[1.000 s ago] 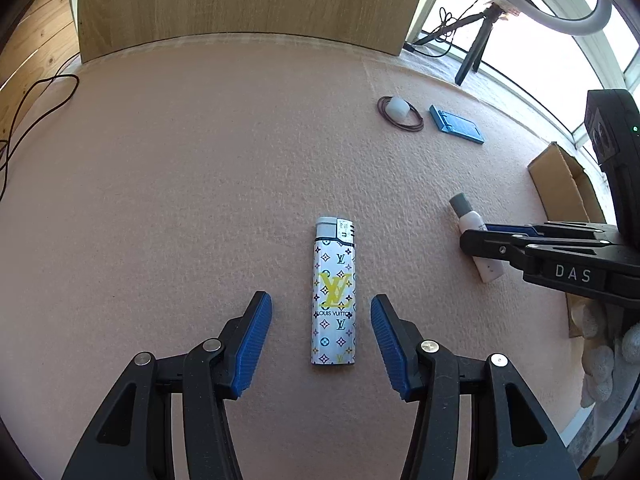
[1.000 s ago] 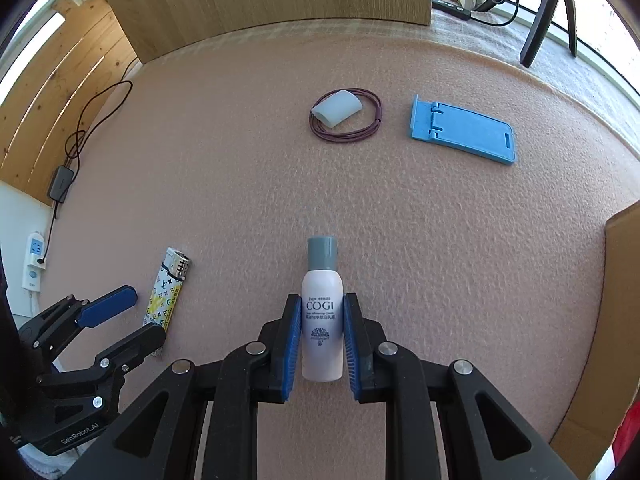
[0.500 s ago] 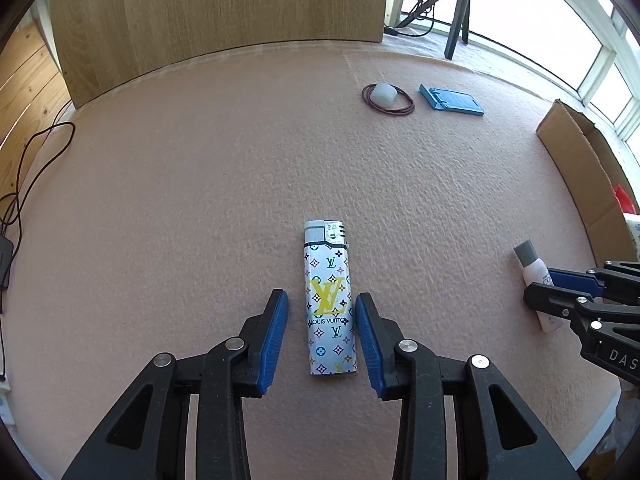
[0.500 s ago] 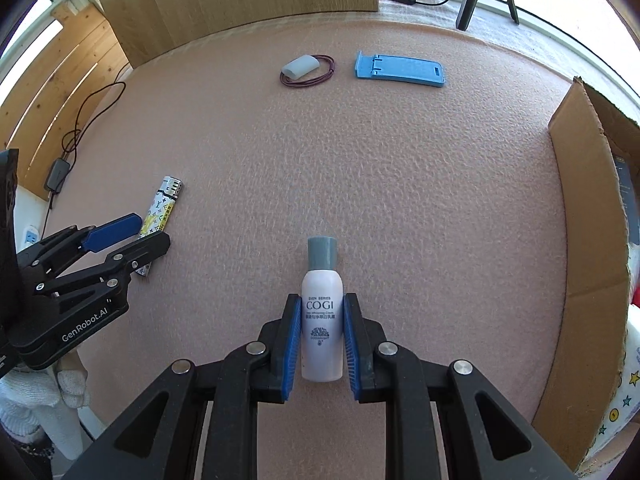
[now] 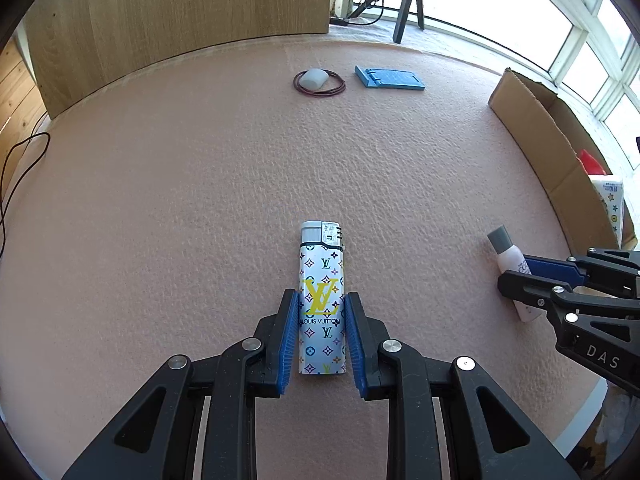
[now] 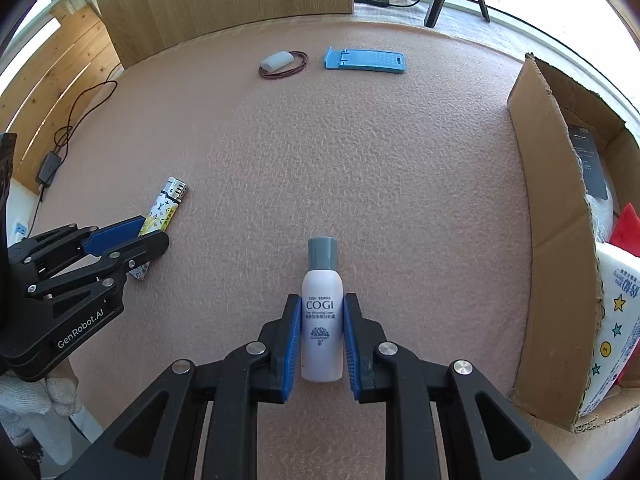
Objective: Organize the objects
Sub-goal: 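Carry the COGI bottle to the box with the right tool while the left carries the lighter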
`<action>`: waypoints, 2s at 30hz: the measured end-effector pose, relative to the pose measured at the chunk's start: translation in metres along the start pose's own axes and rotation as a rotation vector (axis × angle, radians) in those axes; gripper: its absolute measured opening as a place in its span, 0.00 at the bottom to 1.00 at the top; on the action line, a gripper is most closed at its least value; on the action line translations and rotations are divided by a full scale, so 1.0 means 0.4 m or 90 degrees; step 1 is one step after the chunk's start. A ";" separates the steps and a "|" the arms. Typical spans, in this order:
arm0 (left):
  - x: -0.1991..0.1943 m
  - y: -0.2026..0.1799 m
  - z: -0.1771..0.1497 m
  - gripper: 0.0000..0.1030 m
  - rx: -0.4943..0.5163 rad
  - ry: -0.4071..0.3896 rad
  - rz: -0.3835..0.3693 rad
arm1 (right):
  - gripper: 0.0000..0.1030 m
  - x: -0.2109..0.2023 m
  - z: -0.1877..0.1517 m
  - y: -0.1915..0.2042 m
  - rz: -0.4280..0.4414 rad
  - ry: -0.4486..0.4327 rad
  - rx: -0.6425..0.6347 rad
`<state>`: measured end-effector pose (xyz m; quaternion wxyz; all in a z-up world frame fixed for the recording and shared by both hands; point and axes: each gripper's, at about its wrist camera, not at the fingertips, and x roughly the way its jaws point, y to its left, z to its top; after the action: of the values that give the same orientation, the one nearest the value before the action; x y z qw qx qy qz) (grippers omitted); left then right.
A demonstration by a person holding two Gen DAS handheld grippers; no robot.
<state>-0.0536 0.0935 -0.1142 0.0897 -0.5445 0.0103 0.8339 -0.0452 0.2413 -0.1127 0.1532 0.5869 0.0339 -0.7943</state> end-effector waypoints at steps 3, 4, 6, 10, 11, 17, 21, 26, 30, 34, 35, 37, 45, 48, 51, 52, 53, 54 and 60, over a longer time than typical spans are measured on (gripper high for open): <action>-0.007 -0.023 -0.013 0.24 -0.005 0.003 -0.020 | 0.18 0.000 -0.007 -0.001 0.005 -0.003 0.013; -0.009 -0.028 -0.017 0.24 -0.007 0.004 -0.027 | 0.18 -0.004 -0.012 -0.007 0.007 -0.005 0.017; -0.014 -0.036 -0.022 0.24 -0.015 0.004 -0.038 | 0.18 -0.015 -0.022 -0.021 0.008 -0.010 0.025; -0.030 -0.051 -0.021 0.24 -0.023 -0.001 -0.056 | 0.18 -0.040 -0.029 -0.040 0.015 -0.026 0.041; -0.035 -0.055 -0.018 0.24 -0.024 -0.003 -0.059 | 0.18 -0.052 -0.035 -0.051 0.017 -0.031 0.044; -0.073 -0.092 0.013 0.24 -0.018 -0.026 -0.083 | 0.18 -0.110 -0.035 -0.078 0.028 -0.064 0.059; -0.099 -0.133 0.041 0.24 0.000 -0.042 -0.100 | 0.18 -0.159 -0.035 -0.105 0.034 -0.089 0.069; -0.126 -0.199 0.085 0.24 0.029 -0.062 -0.117 | 0.18 -0.218 -0.041 -0.146 0.037 -0.118 0.085; -0.132 -0.262 0.129 0.24 0.055 -0.070 -0.133 | 0.18 -0.260 -0.048 -0.195 0.029 -0.138 0.106; -0.120 -0.330 0.173 0.24 0.083 -0.074 -0.146 | 0.18 -0.291 -0.057 -0.258 0.010 -0.153 0.131; -0.113 -0.348 0.184 0.24 0.089 -0.075 -0.149 | 0.18 -0.296 -0.060 -0.277 0.005 -0.156 0.139; -0.104 -0.378 0.200 0.24 0.102 -0.076 -0.154 | 0.18 -0.305 -0.068 -0.313 -0.005 -0.159 0.155; -0.060 -0.490 0.263 0.24 0.146 -0.077 -0.170 | 0.18 -0.320 -0.088 -0.431 -0.047 -0.165 0.193; -0.043 -0.523 0.283 0.24 0.155 -0.076 -0.174 | 0.18 -0.317 -0.090 -0.459 -0.055 -0.163 0.199; -0.019 -0.552 0.302 0.24 0.160 -0.071 -0.176 | 0.18 -0.310 -0.091 -0.484 -0.055 -0.160 0.205; -0.012 -0.559 0.307 0.24 0.161 -0.069 -0.178 | 0.18 -0.308 -0.090 -0.489 -0.056 -0.159 0.206; -0.007 -0.565 0.310 0.24 0.162 -0.068 -0.178 | 0.18 -0.305 -0.090 -0.495 -0.057 -0.158 0.206; -0.001 -0.573 0.314 0.24 0.163 -0.067 -0.179 | 0.18 -0.303 -0.090 -0.499 -0.058 -0.157 0.206; 0.013 -0.615 0.329 0.24 0.171 -0.067 -0.183 | 0.18 -0.296 -0.085 -0.517 -0.058 -0.153 0.204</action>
<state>-0.1353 0.3512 -0.0457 0.2803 -0.4794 0.0387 0.8308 -0.0413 0.4699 -0.0377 0.0248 0.5024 -0.0847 -0.8601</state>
